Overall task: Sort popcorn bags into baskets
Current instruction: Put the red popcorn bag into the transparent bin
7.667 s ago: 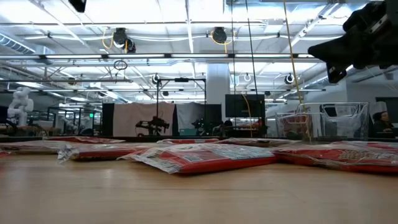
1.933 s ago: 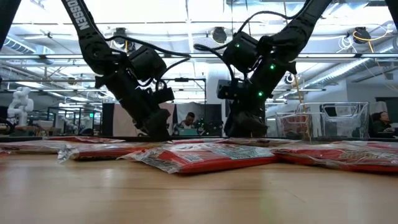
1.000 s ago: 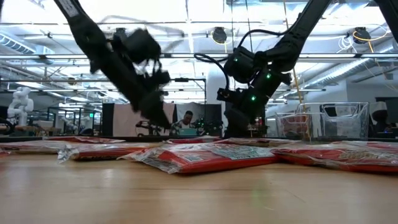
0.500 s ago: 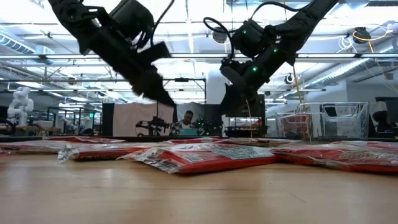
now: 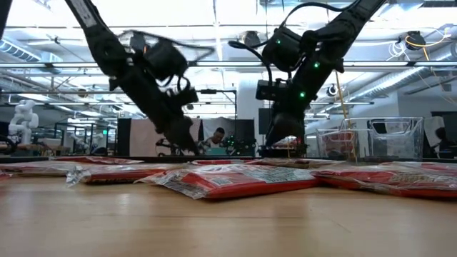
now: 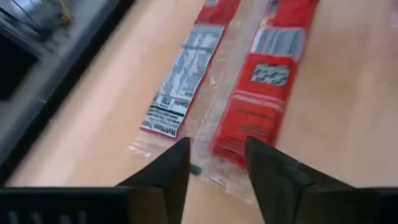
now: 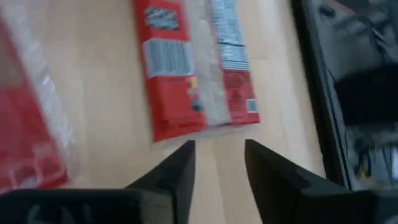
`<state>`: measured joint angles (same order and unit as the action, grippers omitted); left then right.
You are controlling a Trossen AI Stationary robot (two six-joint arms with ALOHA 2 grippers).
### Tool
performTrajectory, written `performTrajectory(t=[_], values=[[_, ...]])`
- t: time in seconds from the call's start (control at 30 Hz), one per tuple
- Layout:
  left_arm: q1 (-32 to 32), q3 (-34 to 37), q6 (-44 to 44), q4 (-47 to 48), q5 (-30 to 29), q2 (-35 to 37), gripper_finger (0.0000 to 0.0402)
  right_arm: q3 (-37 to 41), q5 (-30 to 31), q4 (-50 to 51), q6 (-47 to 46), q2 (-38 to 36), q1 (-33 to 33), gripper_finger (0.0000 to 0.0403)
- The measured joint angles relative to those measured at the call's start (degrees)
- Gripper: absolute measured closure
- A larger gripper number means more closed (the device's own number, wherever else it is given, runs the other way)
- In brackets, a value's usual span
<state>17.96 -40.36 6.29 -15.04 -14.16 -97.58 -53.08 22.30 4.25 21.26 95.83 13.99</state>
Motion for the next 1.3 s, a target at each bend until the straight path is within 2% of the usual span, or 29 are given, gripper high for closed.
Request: performTrajectory(t=[0.23,0.43,0.63,0.8,1.0,1.13,1.3], values=[[3.74,-0.11,1.19,-7.35,8.21,-7.60,0.0324,0.76,-3.06,-2.72,19.61,2.28,0.14,0.0242],[3.69,-0.33,2.90,-8.94,9.57,-10.34,0.0349,1.21,-2.83,-2.94,30.06,5.17,0.14,0.0242],[3.71,-0.33,3.81,-8.19,9.59,-10.62,0.0350,1.25,-0.10,-2.86,32.86,5.27,0.73,0.0242],[3.71,-0.24,4.01,-8.30,9.60,-10.68,0.0350,1.43,-4.23,-3.73,33.25,5.77,2.34,0.0241],[3.60,-0.20,4.07,-8.28,9.70,-10.71,0.0350,1.62,-5.42,-9.48,35.21,9.07,2.87,0.0243],[3.60,-0.17,4.08,-8.27,9.85,-10.73,0.0350,1.60,-3.33,-13.40,34.96,10.93,2.81,0.0272],[3.60,-0.13,4.38,-8.36,10.03,-10.75,0.0350,1.60,-2.34,-13.75,33.09,11.05,2.81,0.0361]])
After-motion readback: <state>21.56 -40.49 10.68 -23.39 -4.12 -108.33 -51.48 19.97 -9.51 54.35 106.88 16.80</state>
